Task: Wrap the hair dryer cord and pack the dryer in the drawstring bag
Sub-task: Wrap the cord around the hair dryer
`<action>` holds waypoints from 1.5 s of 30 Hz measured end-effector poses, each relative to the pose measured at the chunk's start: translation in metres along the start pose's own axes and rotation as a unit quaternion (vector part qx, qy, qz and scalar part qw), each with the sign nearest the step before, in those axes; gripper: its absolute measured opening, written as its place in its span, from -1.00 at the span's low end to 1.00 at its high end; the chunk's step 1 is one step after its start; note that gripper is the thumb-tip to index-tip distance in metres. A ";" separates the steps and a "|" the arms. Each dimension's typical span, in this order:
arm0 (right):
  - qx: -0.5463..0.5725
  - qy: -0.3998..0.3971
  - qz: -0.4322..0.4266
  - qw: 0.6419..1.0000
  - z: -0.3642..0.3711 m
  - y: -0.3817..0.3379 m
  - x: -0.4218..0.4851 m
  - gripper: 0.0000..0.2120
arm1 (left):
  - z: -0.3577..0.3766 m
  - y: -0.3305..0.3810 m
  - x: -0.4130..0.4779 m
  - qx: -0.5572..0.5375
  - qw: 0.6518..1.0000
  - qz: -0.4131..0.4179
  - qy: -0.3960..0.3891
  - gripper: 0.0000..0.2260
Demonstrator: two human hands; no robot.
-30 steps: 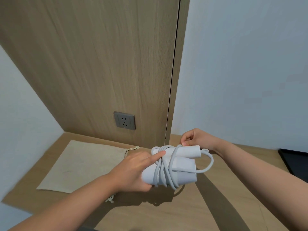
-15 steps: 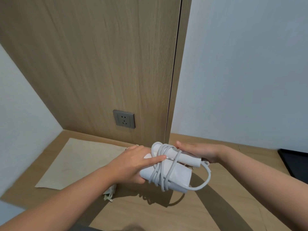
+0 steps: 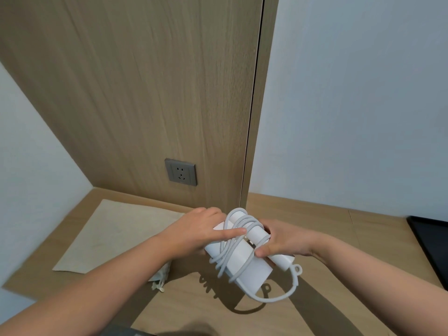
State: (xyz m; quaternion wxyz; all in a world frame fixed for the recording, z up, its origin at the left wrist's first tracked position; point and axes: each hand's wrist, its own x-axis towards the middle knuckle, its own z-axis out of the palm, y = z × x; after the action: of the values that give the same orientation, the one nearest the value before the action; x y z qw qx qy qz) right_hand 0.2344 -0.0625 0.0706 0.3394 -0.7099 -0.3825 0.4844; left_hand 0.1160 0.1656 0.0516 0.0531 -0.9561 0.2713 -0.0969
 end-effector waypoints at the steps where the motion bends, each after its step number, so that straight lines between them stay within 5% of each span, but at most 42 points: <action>1: -0.002 0.019 0.006 1.000 0.001 0.001 0.001 -0.43 | 0.001 -0.001 0.002 0.001 1.000 0.000 0.001 -0.05; 6: 0.016 0.104 0.019 0.994 0.007 0.004 0.004 -0.36 | 0.005 -0.005 0.006 -0.024 0.998 -0.057 0.011 0.01; 11: -0.004 0.106 0.014 0.994 0.007 0.002 0.003 0.02 | 0.012 -0.001 0.003 -0.072 0.994 -0.085 -0.001 0.02; 23: 0.033 0.192 -0.008 0.981 0.013 0.006 0.006 -0.44 | 0.008 -0.002 0.005 -0.071 0.993 -0.093 0.006 -0.04; 45: -0.002 0.152 -0.027 0.988 0.021 0.010 0.007 -0.45 | 0.024 0.001 -0.002 -0.056 0.994 -0.092 0.002 -0.13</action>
State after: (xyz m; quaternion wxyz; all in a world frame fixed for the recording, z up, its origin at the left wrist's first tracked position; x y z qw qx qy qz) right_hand 0.2187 -0.0588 0.0525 0.4046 -0.7653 -0.3468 0.3609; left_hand 0.1192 0.1671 0.0282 -0.0097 -0.9783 0.1874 -0.0879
